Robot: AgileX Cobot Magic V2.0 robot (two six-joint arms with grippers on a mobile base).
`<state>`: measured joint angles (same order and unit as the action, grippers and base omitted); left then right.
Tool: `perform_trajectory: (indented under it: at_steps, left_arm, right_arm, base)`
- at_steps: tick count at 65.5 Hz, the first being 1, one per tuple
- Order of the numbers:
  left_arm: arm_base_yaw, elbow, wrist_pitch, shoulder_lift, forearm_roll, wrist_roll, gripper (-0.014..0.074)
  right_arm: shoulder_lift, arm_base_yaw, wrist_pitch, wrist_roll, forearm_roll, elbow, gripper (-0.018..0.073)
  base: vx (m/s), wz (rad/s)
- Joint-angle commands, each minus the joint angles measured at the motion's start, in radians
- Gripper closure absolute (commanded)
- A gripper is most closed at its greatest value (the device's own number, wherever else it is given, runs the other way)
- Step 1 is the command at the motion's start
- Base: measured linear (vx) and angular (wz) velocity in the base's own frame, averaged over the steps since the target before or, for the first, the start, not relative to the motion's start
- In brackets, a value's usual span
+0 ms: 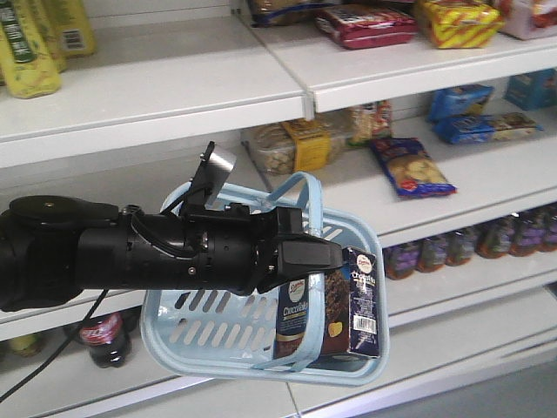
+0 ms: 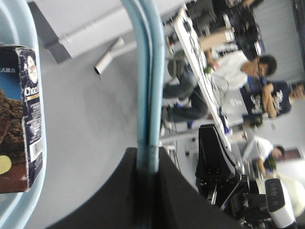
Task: Left arm holds basket, right arm returns cookies
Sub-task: 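Drive up to the shelf with yellow drink bottles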
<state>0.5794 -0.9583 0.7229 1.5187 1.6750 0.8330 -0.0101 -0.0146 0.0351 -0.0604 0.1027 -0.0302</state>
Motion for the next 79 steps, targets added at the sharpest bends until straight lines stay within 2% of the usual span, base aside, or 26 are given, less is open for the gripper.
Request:
perform_trajectory:
  at_steps: [1, 34, 79]
  left_arm:
    - [0.003, -0.031, 0.049, -0.042, 0.104, 0.018, 0.0603]
    - [0.003, -0.031, 0.049, -0.042, 0.104, 0.018, 0.0603]
    - [0.003, -0.031, 0.049, -0.042, 0.104, 0.018, 0.0603]
  right_arm:
    - [-0.012, -0.005, 0.074, 0.004, 0.005, 0.001, 0.0563]
    - [-0.012, -0.005, 0.074, 0.004, 0.005, 0.001, 0.0563]
    - [-0.012, -0.005, 0.074, 0.004, 0.005, 0.001, 0.0563]
  base:
    - [0.19, 0.73]
    - [0.16, 0.6]
    - [0.05, 0.09]
